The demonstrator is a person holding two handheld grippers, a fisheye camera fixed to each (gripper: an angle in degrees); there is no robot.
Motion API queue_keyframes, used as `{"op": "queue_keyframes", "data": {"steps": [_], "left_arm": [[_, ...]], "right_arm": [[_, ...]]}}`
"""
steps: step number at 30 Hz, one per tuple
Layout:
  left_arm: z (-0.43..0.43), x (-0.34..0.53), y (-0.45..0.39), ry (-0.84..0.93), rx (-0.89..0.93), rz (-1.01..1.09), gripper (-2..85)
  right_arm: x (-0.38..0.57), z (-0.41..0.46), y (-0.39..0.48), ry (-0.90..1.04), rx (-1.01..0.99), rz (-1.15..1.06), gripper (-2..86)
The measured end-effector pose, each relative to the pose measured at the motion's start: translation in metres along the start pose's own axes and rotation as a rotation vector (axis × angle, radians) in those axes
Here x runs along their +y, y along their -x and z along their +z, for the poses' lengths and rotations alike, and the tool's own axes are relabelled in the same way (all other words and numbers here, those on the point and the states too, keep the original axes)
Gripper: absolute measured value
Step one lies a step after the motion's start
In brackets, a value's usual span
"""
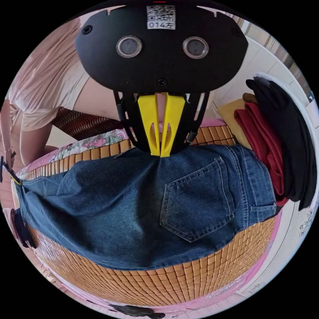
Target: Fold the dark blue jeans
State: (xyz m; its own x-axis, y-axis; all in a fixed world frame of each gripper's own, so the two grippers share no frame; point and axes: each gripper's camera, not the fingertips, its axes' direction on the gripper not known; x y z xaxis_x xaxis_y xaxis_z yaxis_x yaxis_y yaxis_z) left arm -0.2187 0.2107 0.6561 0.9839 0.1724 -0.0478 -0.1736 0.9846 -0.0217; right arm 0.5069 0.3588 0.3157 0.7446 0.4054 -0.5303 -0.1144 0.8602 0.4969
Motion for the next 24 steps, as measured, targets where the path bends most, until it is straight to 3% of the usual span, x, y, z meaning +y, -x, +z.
{"op": "queue_keyframes", "data": {"steps": [7, 9, 13, 17, 20, 24], "left_arm": [[-0.027, 0.026, -0.017, -0.155, 0.128, -0.011, -0.6], [-0.047, 0.032, -0.034, -0.252, 0.157, 0.052, -0.1], [-0.071, 0.022, -0.091, -0.353, 0.120, 0.239, 4.6], [-0.062, -0.011, -0.153, -0.328, 0.108, 0.406, 7.7], [-0.041, -0.036, -0.190, -0.272, 0.054, 0.465, 7.5], [-0.016, -0.056, -0.204, -0.155, 0.055, 0.449, 3.8]], "right_arm": [[0.103, -0.024, -0.062, -0.198, -0.125, 0.409, 9.0], [0.122, -0.023, -0.082, -0.238, -0.106, 0.571, 11.4], [0.140, -0.006, -0.121, -0.280, -0.332, 0.771, 11.2], [0.134, -0.009, -0.141, -0.307, -0.437, 0.786, 3.2], [0.116, -0.041, -0.141, -0.372, -0.480, 0.637, 1.4], [0.117, -0.133, -0.131, -0.645, -0.523, 0.360, 0.7]]}}
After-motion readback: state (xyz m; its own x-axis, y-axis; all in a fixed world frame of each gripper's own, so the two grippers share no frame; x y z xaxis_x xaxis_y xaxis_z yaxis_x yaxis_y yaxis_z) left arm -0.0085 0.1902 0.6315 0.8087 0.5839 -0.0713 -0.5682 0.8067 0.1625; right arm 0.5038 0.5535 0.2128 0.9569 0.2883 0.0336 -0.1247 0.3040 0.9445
